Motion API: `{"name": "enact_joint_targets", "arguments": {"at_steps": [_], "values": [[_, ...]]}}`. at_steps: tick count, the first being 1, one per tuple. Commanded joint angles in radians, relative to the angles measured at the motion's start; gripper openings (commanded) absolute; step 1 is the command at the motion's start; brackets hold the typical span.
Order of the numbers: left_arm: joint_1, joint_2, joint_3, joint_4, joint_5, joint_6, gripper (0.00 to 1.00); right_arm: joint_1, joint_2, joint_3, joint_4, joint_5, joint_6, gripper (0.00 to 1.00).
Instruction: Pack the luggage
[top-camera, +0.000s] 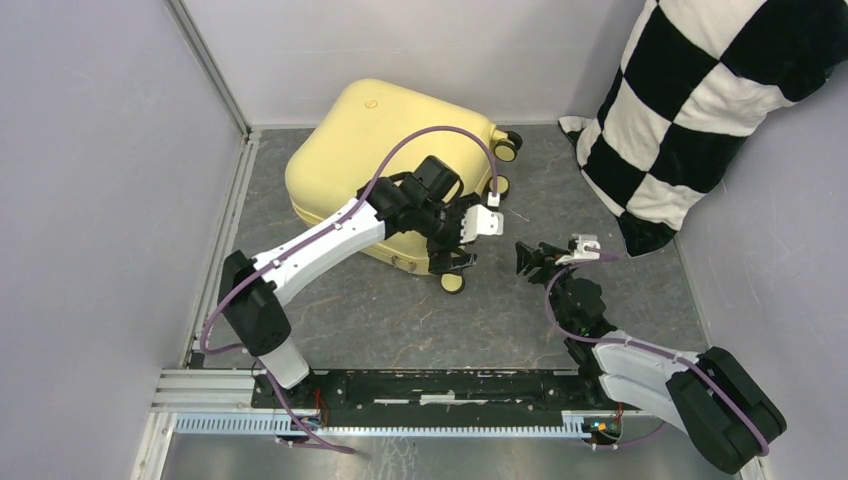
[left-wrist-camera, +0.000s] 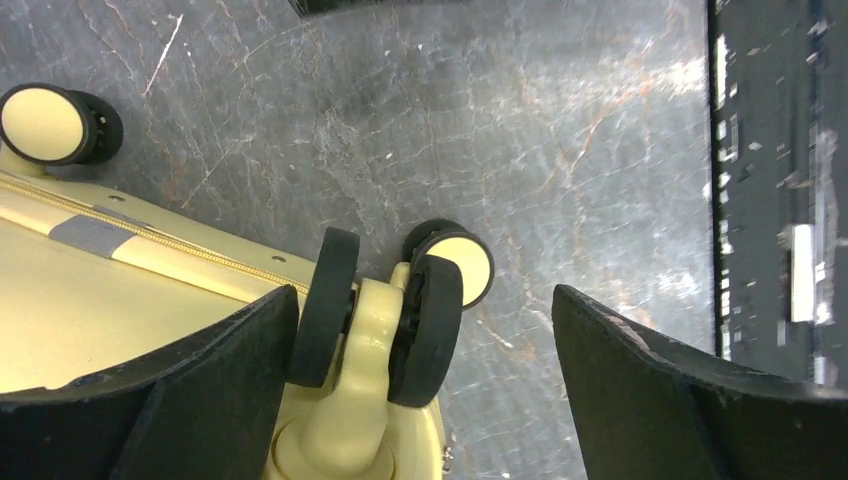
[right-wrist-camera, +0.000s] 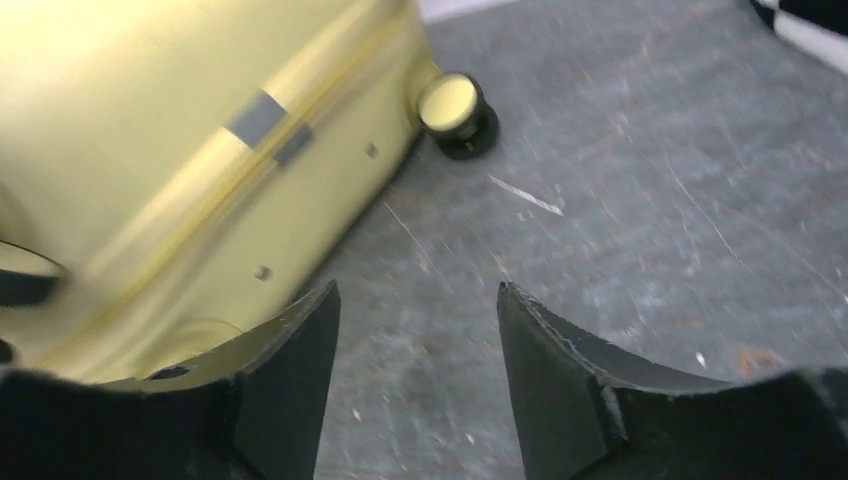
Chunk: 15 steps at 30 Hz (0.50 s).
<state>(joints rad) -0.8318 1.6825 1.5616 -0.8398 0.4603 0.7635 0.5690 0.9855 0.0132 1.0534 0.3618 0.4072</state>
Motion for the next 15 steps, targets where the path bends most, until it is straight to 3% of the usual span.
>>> {"name": "enact_joint_targets", "arguments": {"at_steps": [1, 2, 3, 4, 7, 10, 15], "values": [[0.002, -0.098, 0.047, -0.106, 0.085, -0.200, 1.00, -0.029, 0.024, 0.086, -0.258, 0.016, -0.007, 0.67], [0.003, -0.105, 0.086, -0.106, 0.073, -0.216, 1.00, -0.033, 0.030, 0.105, -0.285, 0.026, -0.015, 0.78], [0.006, -0.109, 0.126, -0.111, 0.057, -0.230, 1.00, -0.037, 0.030, 0.119, -0.309, 0.037, -0.025, 0.95], [0.012, -0.112, 0.169, -0.122, 0.041, -0.241, 1.00, -0.041, 0.026, 0.133, -0.335, 0.052, -0.038, 0.98], [0.082, -0.128, 0.290, -0.145, 0.031, -0.304, 1.00, -0.055, -0.001, 0.168, -0.420, 0.119, -0.068, 0.98], [0.266, -0.186, 0.300, -0.121, 0.067, -0.386, 1.00, -0.080, -0.045, 0.187, -0.517, 0.192, -0.075, 0.98], [0.690, -0.419, -0.011, 0.038, 0.060, -0.430, 1.00, -0.140, -0.109, 0.197, -0.632, 0.233, -0.070, 0.98]]}}
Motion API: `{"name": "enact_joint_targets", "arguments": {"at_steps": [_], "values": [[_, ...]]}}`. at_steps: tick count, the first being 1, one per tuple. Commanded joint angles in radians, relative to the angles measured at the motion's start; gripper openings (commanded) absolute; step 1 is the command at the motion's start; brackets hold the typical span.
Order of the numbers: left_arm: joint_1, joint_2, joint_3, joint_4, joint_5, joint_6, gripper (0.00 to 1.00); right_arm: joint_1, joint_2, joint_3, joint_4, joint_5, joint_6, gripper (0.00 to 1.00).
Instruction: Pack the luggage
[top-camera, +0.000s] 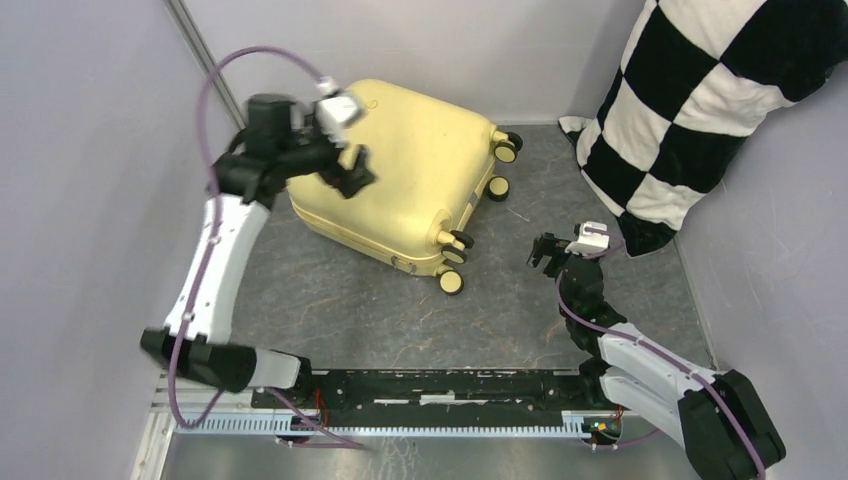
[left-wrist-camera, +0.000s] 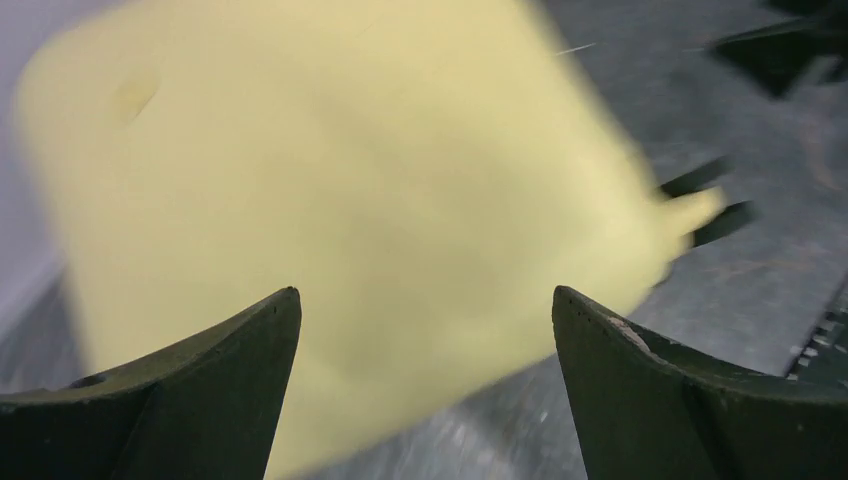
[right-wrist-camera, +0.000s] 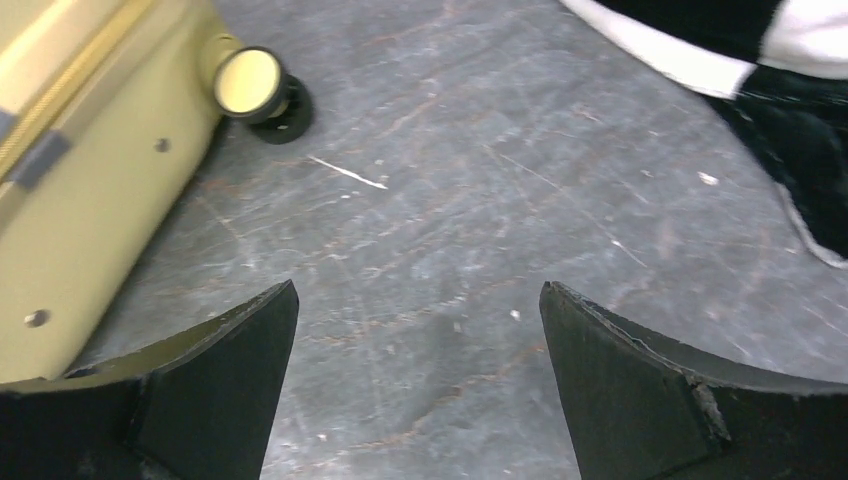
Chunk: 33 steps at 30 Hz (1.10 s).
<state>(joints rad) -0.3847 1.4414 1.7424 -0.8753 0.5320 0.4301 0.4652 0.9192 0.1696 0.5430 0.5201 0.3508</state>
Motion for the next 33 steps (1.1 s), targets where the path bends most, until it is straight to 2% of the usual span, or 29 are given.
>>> {"name": "enact_joint_targets", "arguments": {"at_steps": [1, 6, 9, 13, 17, 23, 28, 33], "values": [[0.304, -0.246, -0.295, 0.121, -0.041, -0.091, 1.00, -0.051, -0.052, 0.043, -0.139, 0.067, -0.013, 0.98], [0.580, -0.381, -0.550, 0.253, -0.162, -0.070, 0.98, -0.100, -0.088, 0.057, -0.209, 0.052, -0.016, 0.98], [0.728, -0.378, -0.639, 0.371, -0.200, -0.106, 0.96, -0.124, -0.128, 0.051, -0.227, 0.036, -0.017, 0.98], [0.823, -0.298, -0.706, 0.507, -0.243, -0.157, 0.94, -0.148, -0.152, 0.050, -0.255, 0.017, -0.021, 0.98], [0.815, -0.199, -0.780, 0.628, -0.199, -0.199, 0.88, -0.175, -0.155, 0.039, -0.251, 0.004, -0.007, 0.98], [0.619, -0.065, -0.817, 0.736, -0.316, -0.251, 0.88, -0.221, -0.142, 0.018, -0.221, -0.028, 0.014, 0.98], [0.513, 0.042, -0.781, 0.785, -0.298, -0.303, 0.88, -0.253, -0.145, -0.005, -0.200, -0.024, 0.046, 0.98], [0.419, 0.115, -0.749, 0.825, -0.221, -0.329, 0.90, -0.268, -0.148, -0.005, -0.196, -0.023, 0.021, 0.98]]}}
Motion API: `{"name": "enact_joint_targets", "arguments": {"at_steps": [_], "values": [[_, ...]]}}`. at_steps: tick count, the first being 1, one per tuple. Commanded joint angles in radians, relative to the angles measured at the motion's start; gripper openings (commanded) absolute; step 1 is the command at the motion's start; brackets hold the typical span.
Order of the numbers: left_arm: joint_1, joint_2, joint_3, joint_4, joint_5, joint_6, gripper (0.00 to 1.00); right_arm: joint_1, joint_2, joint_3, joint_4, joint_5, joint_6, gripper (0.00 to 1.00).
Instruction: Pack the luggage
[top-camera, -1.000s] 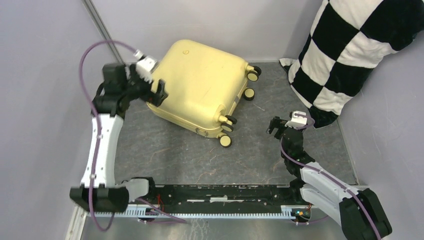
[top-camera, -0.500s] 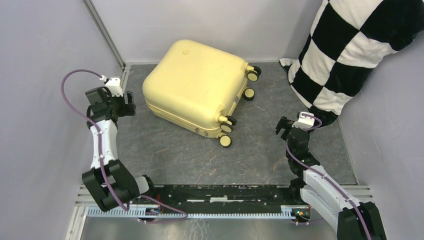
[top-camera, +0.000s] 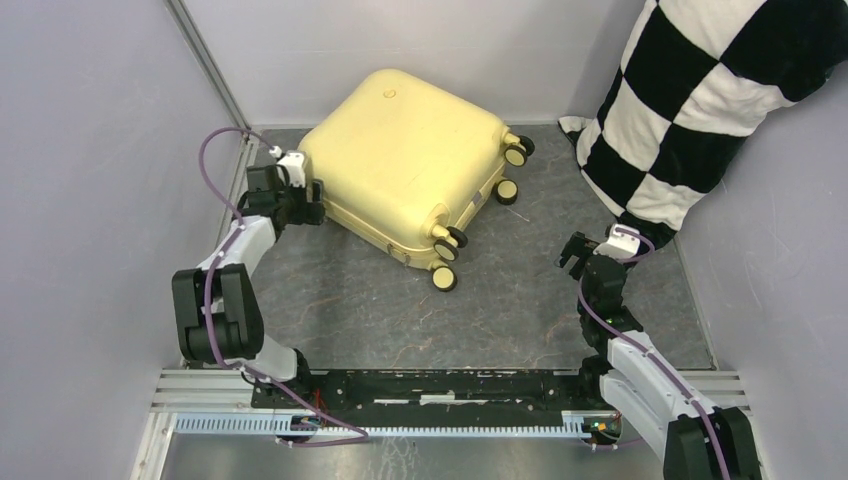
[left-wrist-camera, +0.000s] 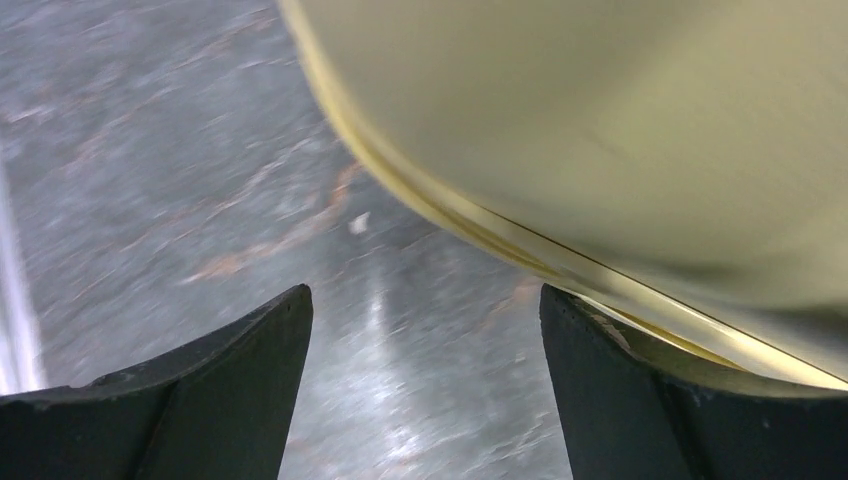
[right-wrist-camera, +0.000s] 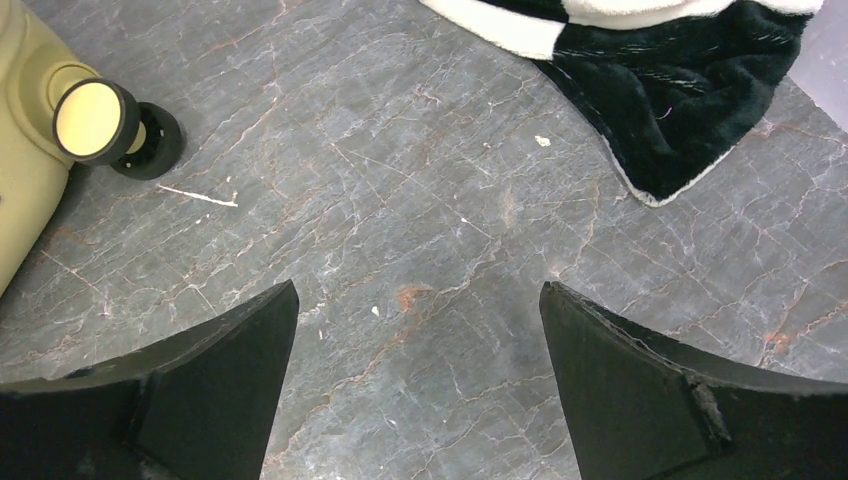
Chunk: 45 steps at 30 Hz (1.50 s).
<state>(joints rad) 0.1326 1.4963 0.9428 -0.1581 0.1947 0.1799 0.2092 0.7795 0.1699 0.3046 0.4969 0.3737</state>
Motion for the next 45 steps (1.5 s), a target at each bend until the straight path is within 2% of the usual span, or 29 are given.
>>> {"name": "enact_joint_targets", "arguments": {"at_steps": [1, 4, 6, 14, 19, 24, 25, 29, 34, 35, 37, 38, 40, 41, 42, 43, 45], "values": [[-0.113, 0.073, 0.058, 0.113, 0.141, -0.092, 0.90, -0.017, -0.007, -0.006, 0.050, -0.002, -0.009, 0.98], [-0.155, 0.084, 0.057, 0.133, 0.192, -0.103, 0.93, -0.029, 0.021, -0.002, 0.083, -0.004, -0.042, 0.98], [-0.153, 0.062, 0.029, 0.151, 0.204, -0.098, 0.98, -0.032, 0.057, 0.001, 0.114, 0.007, -0.077, 0.98], [-0.028, -0.034, -0.240, 0.328, 0.190, -0.062, 1.00, -0.039, 0.187, -0.044, 0.326, 0.128, -0.276, 0.98], [-0.031, -0.067, -0.412, 0.562, 0.162, -0.137, 1.00, -0.041, 0.288, -0.086, 0.490, 0.156, -0.386, 0.98], [-0.032, -0.079, -0.530, 0.798, 0.160, -0.164, 1.00, -0.041, 0.433, -0.094, 0.690, 0.126, -0.474, 0.98], [-0.031, -0.089, -0.537, 0.804, 0.149, -0.164, 1.00, -0.042, 0.463, -0.088, 0.708, 0.124, -0.485, 0.98], [-0.033, -0.133, -0.679, 1.135, 0.111, -0.169, 1.00, -0.042, 0.543, -0.082, 0.775, 0.110, -0.501, 0.98], [-0.040, -0.005, -0.790, 1.491, 0.120, -0.176, 1.00, -0.041, 0.572, -0.115, 0.841, 0.109, -0.494, 0.98], [-0.040, 0.005, -0.791, 1.470, 0.105, -0.173, 1.00, -0.042, 0.565, -0.136, 0.884, 0.105, -0.499, 0.98], [-0.071, 0.053, -0.824, 1.594, 0.072, -0.163, 1.00, -0.040, 0.551, -0.219, 1.007, 0.066, -0.515, 0.98], [-0.091, 0.041, -0.826, 1.582, 0.049, -0.146, 1.00, -0.040, 0.549, -0.266, 1.077, 0.011, -0.524, 0.98], [-0.115, 0.021, -0.790, 1.482, 0.002, -0.125, 1.00, -0.037, 0.645, -0.364, 1.406, -0.019, -0.578, 0.98], [-0.119, 0.042, -0.754, 1.452, -0.023, -0.142, 1.00, -0.039, 0.624, -0.348, 1.339, -0.012, -0.566, 0.98], [-0.118, 0.047, -0.715, 1.385, -0.060, -0.159, 1.00, -0.041, 0.582, -0.300, 1.152, -0.002, -0.536, 0.98], [-0.117, 0.037, -0.705, 1.334, -0.082, -0.162, 1.00, -0.047, 0.588, -0.238, 1.055, -0.008, -0.534, 0.98], [-0.118, 0.048, -0.712, 1.366, -0.085, -0.171, 1.00, -0.071, 0.605, -0.236, 1.086, -0.040, -0.526, 0.98]]}}
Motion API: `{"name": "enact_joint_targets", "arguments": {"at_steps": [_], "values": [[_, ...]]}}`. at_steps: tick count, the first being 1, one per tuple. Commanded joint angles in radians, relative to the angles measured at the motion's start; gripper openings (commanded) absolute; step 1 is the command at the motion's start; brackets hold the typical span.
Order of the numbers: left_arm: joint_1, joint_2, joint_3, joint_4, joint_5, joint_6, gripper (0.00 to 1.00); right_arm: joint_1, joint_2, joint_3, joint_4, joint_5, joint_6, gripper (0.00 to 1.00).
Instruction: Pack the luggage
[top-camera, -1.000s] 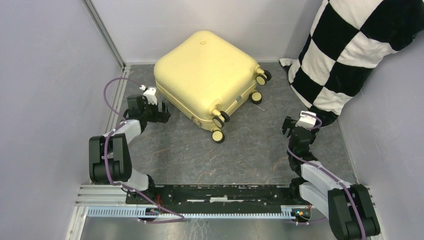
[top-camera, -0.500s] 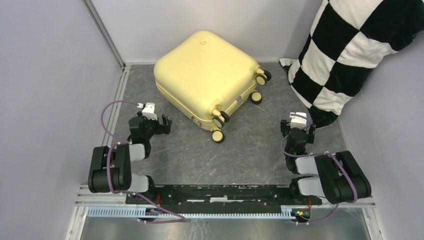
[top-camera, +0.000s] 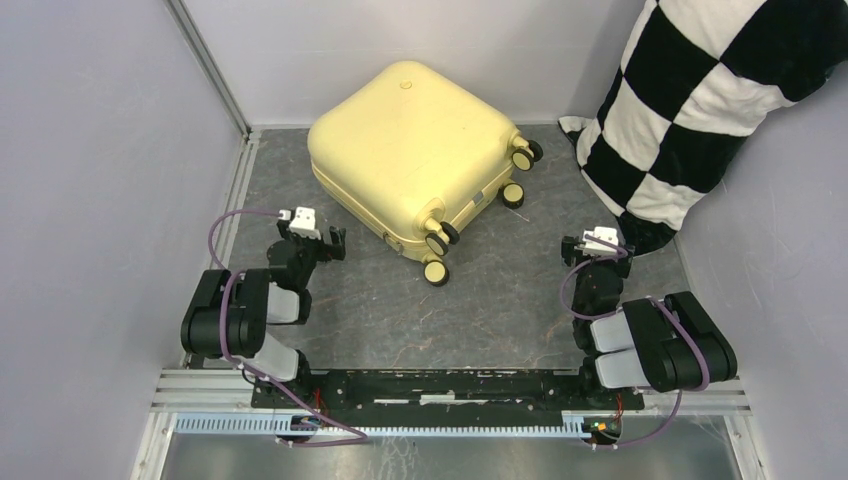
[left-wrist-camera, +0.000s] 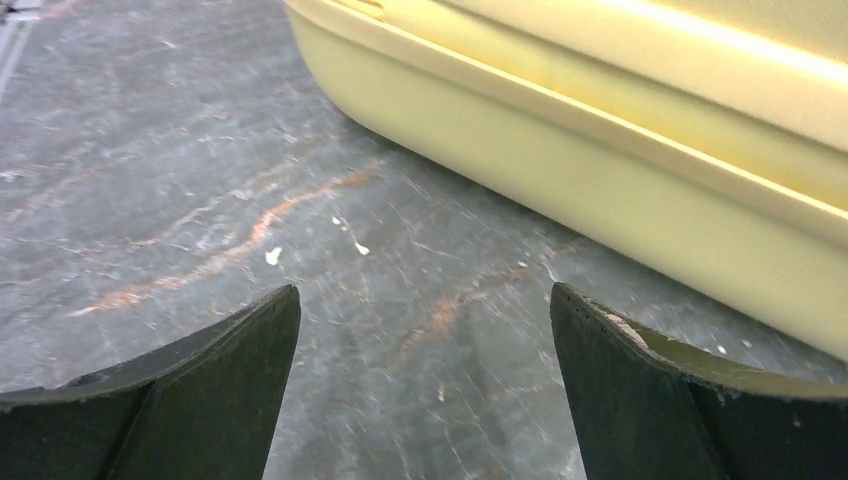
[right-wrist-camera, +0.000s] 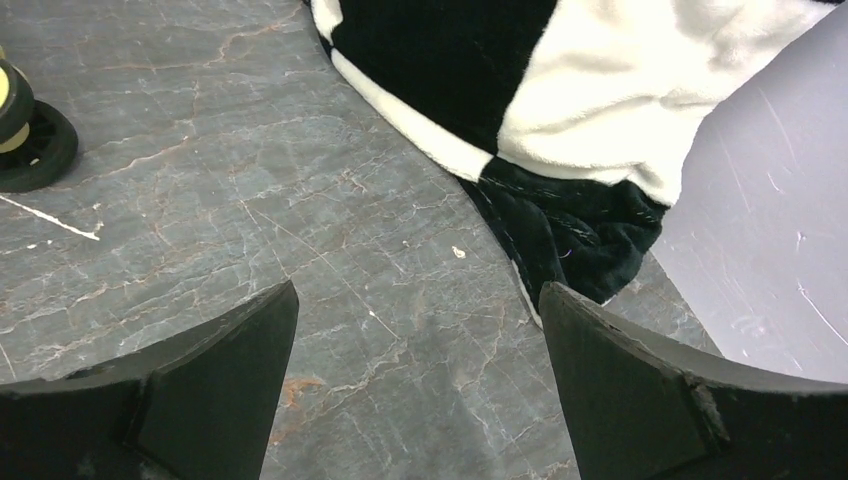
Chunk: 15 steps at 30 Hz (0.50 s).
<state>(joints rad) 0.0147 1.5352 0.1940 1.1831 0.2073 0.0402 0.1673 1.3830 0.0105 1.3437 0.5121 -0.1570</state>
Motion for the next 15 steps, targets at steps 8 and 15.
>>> {"name": "enact_joint_targets", "arguments": {"at_steps": [8, 15], "values": [[0.000, -0.006, 0.024, 0.032, -0.100, -0.030, 1.00, -0.033, -0.010, -0.087, 0.047, -0.060, 0.004, 0.98], [0.000, 0.000, 0.033, 0.022, -0.099, -0.031, 1.00, -0.034, -0.010, -0.086, 0.047, -0.059, 0.003, 0.98]]}}
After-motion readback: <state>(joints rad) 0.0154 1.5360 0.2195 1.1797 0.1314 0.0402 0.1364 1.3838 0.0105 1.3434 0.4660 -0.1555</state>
